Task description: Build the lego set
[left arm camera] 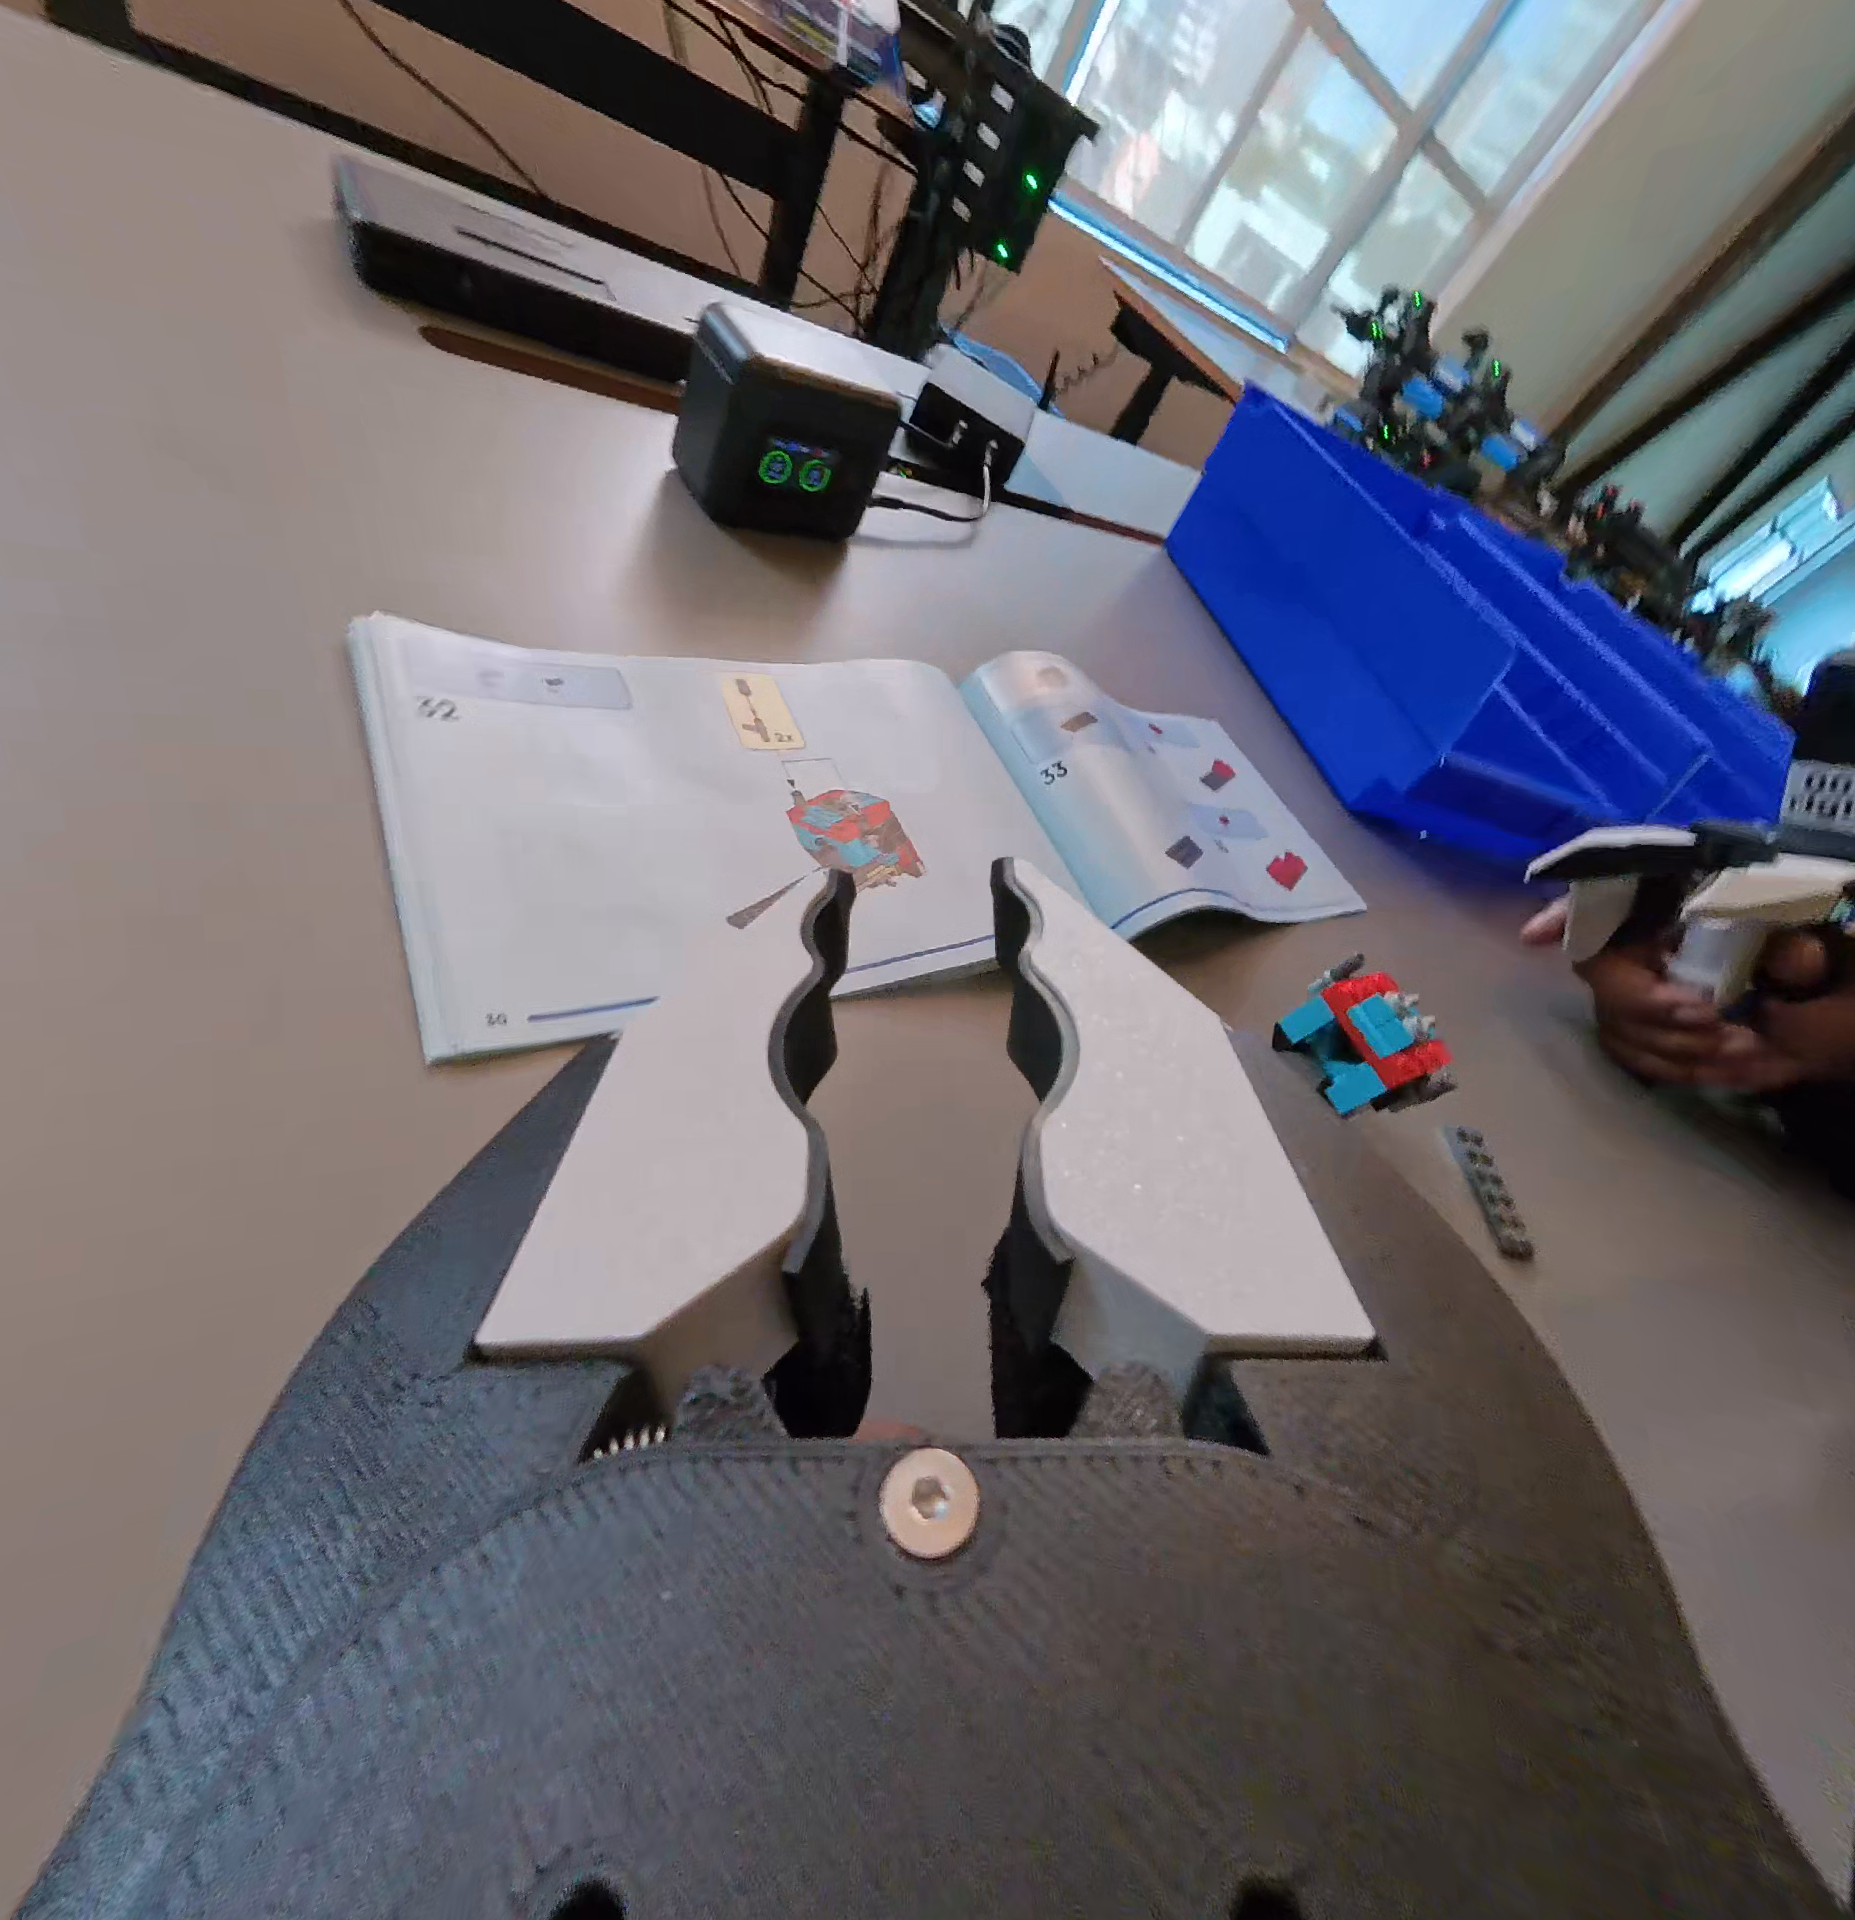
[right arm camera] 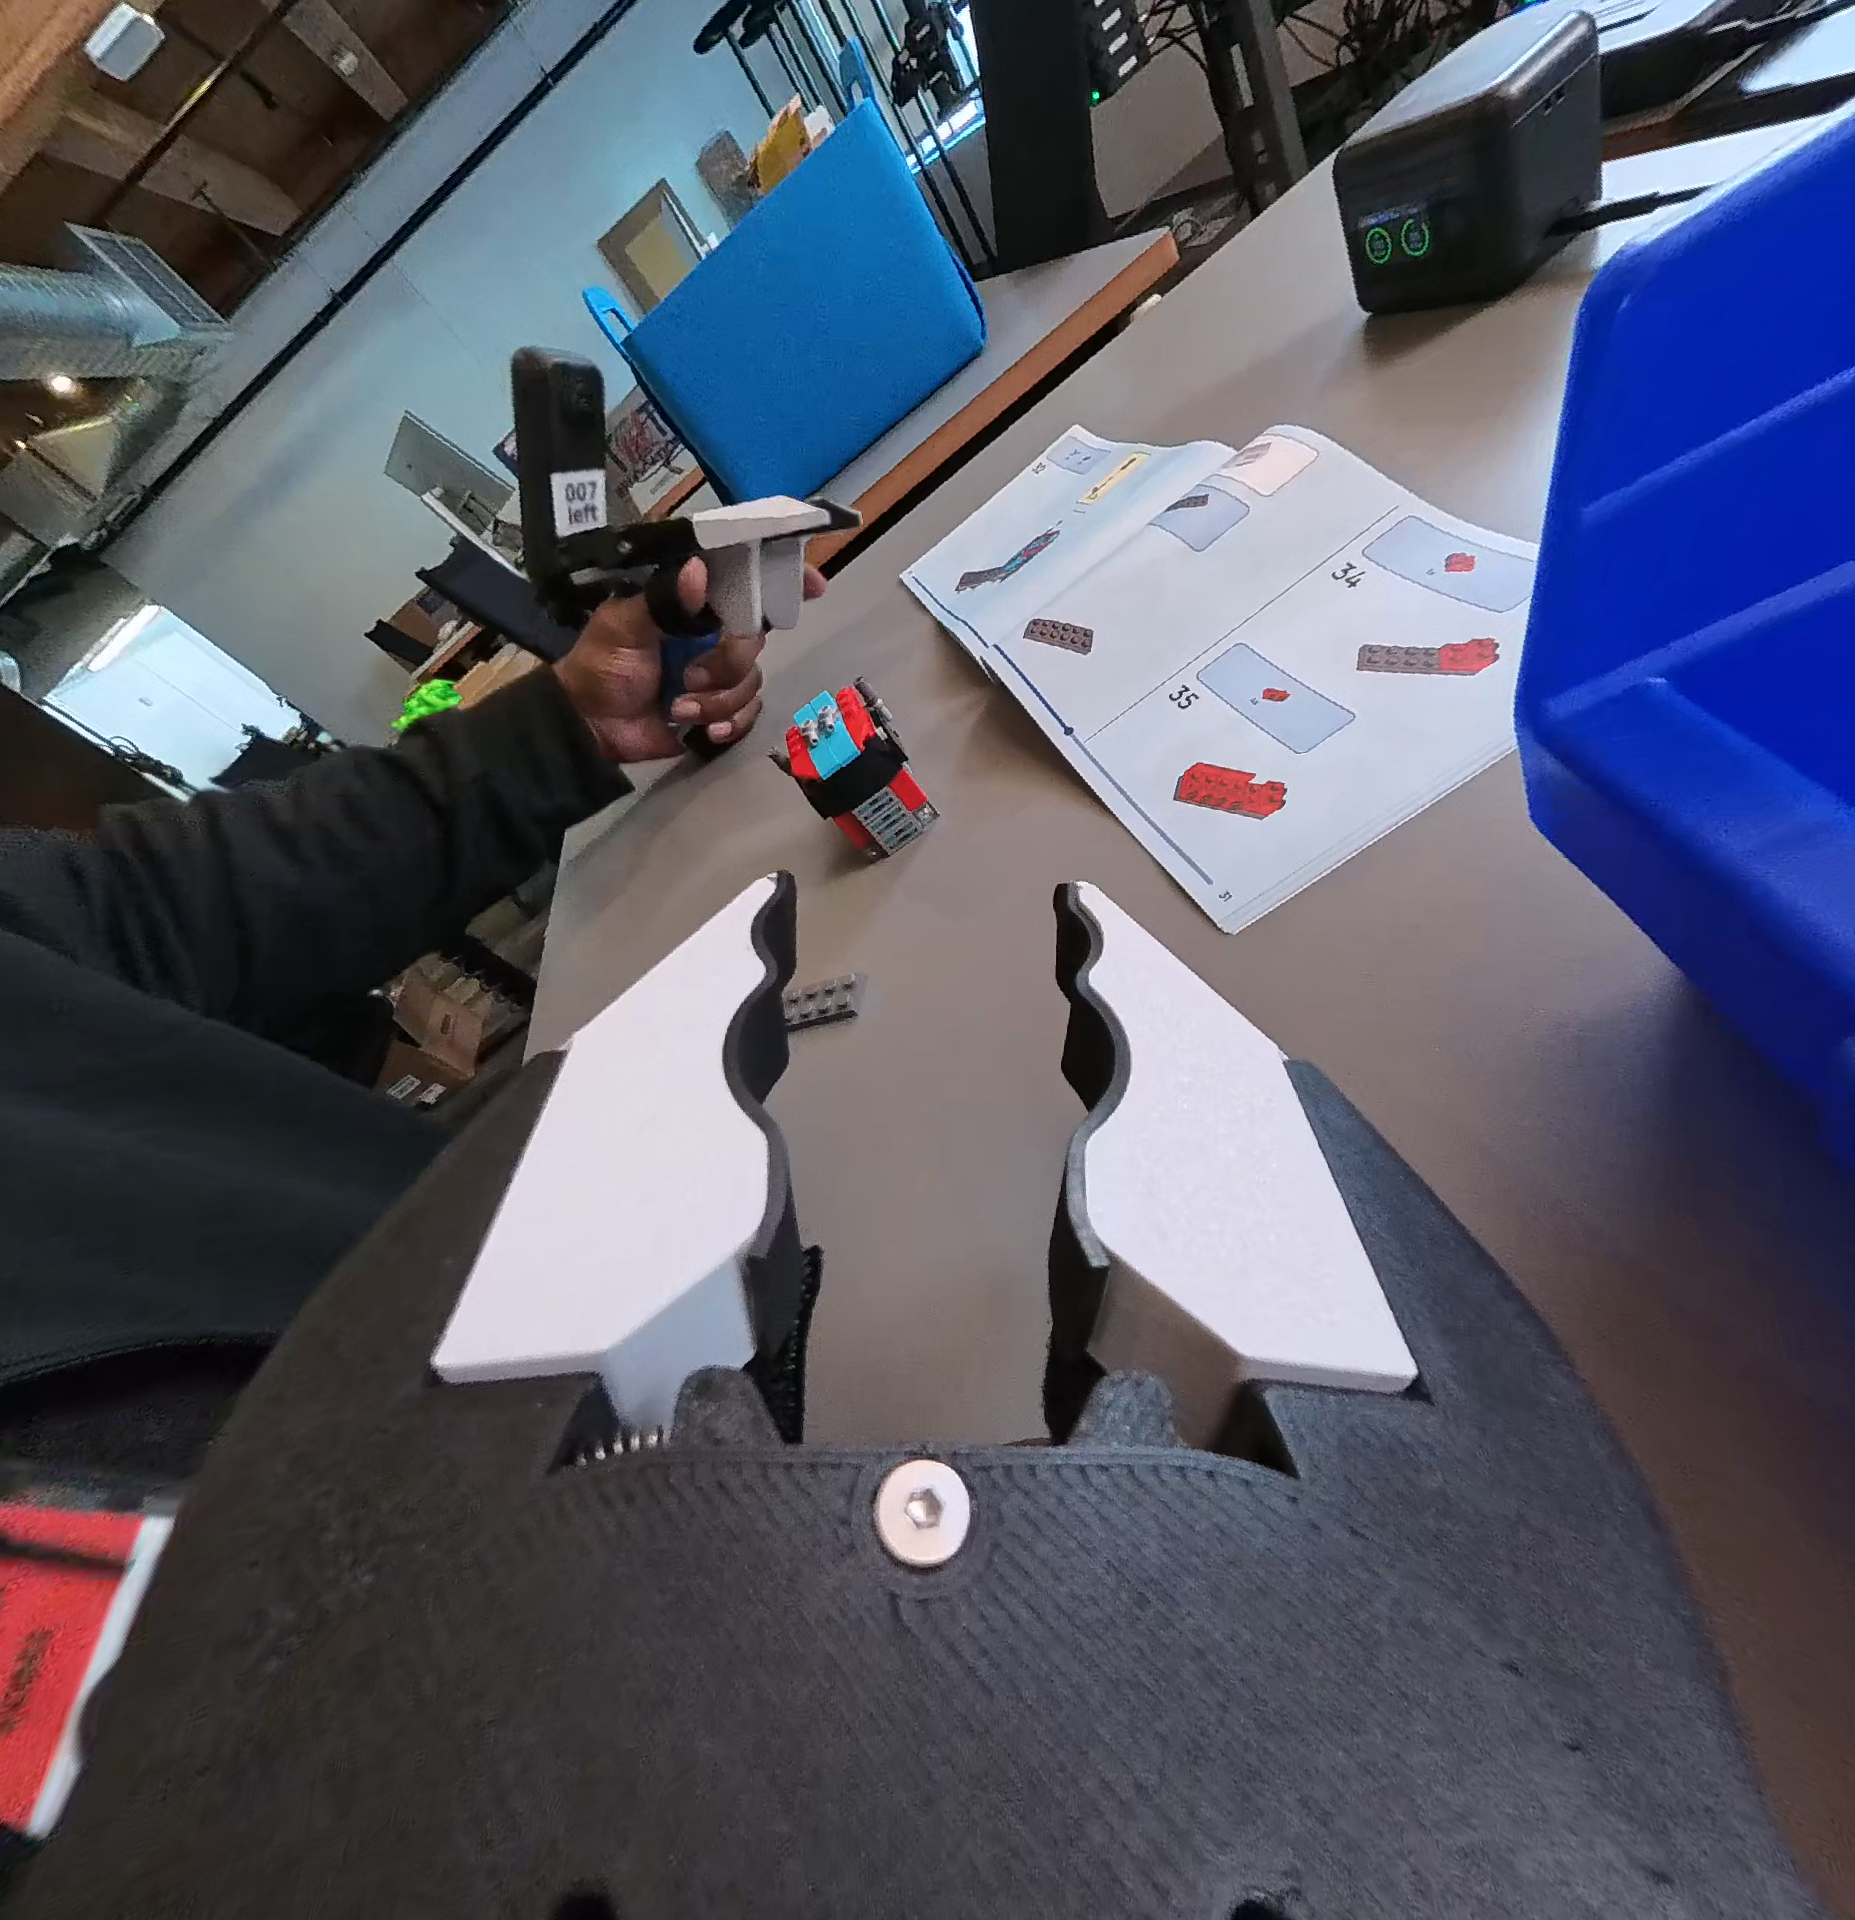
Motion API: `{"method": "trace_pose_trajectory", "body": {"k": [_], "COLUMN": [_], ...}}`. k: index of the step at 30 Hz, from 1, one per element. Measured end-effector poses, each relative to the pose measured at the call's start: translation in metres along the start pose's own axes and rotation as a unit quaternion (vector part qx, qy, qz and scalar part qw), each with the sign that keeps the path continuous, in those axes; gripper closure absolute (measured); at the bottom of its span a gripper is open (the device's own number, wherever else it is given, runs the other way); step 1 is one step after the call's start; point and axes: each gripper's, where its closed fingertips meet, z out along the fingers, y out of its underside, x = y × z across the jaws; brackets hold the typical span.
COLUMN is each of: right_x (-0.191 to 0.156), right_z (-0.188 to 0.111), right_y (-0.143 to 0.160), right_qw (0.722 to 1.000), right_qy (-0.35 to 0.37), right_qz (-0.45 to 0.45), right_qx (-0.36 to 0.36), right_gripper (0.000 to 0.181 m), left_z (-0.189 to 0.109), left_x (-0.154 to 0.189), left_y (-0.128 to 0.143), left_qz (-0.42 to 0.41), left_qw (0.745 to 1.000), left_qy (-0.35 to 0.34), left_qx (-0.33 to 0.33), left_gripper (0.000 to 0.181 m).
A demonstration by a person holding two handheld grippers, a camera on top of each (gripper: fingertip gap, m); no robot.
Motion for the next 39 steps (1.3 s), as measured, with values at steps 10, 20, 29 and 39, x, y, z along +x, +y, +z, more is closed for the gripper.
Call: {"method": "trace_pose_trajectory", "body": {"k": [10, 20, 29, 39], "right_x": [0.007, 0.014, 0.021, 0.026], "right_z": [0.002, 0.007, 0.007, 0.010], "right_y": [-0.001, -0.004, -0.008, -0.005], "right_qw": [1.000, 0.999, 0.998, 0.997], "right_qy": [0.024, 0.033, 0.056, 0.074], "right_qz": [0.005, 0.018, 0.025, 0.029], "right_qx": [0.000, 0.000, 0.015, 0.003], "right_gripper": [0.131, 0.131, 0.132, 0.136], "left_z": [0.015, 0.006, 0.010, 0.011], "left_x": [0.015, 0.020, 0.019, 0.020], "left_y": [0.003, -0.001, 0.003, 0.004], "left_qz": [0.083, 0.042, 0.043, 0.017], "left_qw": [0.996, 0.999, 0.999, 0.999], "left_qy": [-0.003, 0.006, 0.002, 0.031], "left_qx": [-0.016, 0.017, 0.000, -0.007], "left_gripper": [0.151, 0.150, 0.150, 0.150]}}
